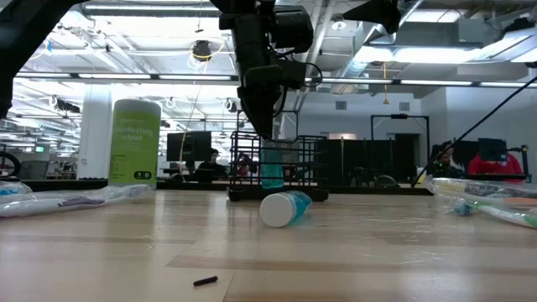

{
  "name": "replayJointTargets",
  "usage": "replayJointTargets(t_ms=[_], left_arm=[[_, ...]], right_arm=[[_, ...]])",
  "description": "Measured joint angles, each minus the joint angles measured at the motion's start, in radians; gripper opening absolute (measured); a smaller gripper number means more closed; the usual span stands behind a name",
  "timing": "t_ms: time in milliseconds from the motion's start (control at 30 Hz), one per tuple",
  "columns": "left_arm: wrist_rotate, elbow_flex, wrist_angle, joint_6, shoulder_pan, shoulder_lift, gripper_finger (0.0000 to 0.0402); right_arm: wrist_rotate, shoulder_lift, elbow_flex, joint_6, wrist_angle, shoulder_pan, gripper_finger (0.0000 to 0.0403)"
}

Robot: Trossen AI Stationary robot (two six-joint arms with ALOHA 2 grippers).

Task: Pick & Place toothbrushing station
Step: Put the left blue mouthwash into the black mesh organizer

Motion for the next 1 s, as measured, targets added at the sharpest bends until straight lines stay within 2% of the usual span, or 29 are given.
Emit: replayJointTargets(t_ms=[600, 1000], left_arm=[[-0.01, 0.006, 0.01, 0.046, -0.02, 0.044, 0.0096], [0.016, 0.001, 0.004, 0.049, 0.007, 0.018, 0.0131]], right_arm=[[0.0, 0.0, 0.0, -0.019, 0.001, 0.0, 0.0292], [0.0, 0.0, 0.0, -0.024, 0.001, 0.0, 0.0292]])
